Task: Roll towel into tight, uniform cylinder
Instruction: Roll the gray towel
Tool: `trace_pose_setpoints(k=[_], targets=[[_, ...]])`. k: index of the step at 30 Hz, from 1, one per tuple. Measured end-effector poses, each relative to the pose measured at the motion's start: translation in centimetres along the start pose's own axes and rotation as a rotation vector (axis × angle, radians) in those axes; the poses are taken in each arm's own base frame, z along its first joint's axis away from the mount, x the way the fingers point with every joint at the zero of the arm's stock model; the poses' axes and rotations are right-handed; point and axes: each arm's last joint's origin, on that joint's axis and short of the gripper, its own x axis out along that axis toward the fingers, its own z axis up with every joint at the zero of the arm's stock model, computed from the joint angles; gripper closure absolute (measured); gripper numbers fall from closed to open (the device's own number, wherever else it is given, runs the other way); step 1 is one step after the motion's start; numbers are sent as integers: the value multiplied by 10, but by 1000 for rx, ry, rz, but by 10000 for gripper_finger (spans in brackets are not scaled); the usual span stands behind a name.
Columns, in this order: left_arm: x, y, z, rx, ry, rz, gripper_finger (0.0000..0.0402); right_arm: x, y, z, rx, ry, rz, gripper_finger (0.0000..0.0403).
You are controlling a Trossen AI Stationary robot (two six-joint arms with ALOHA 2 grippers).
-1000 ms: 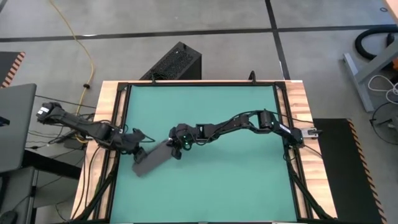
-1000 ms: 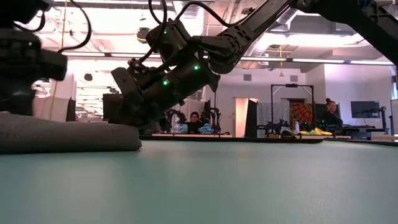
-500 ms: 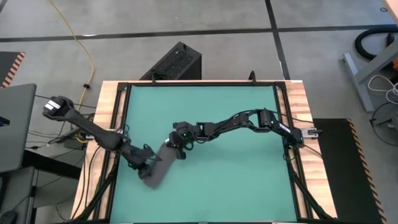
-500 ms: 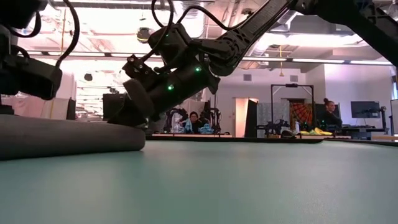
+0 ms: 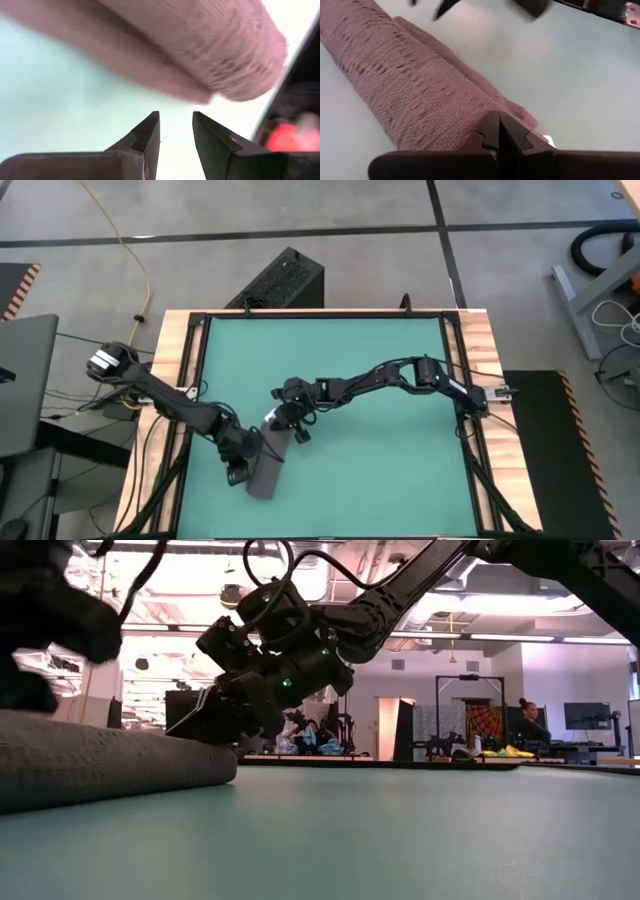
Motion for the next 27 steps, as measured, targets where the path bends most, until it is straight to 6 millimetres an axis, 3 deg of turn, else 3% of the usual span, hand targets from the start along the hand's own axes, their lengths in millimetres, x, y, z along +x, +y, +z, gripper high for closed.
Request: trace_pose_setpoints(k=[6, 9, 12, 19, 23, 27], targets=[[-47, -29, 10, 178, -159, 198, 299, -9, -5, 12, 15, -41, -16, 379], [-49, -43, 17, 362, -315, 148, 299, -16, -8, 20, 34, -65, -30, 379], [-37, -50, 25, 523, -418, 197, 299, -27, -11, 32, 27, -92, -44, 379], [-17, -25, 56, 595, -430, 433, 299, -59, -16, 51, 146, -65, 51, 379], [-24, -12, 67, 570, -469, 499, 314, -87, -11, 39, 218, -48, 129, 382], [-17, 6, 65, 554, -440, 460, 345, -118, 10, 21, 261, -39, 19, 385]])
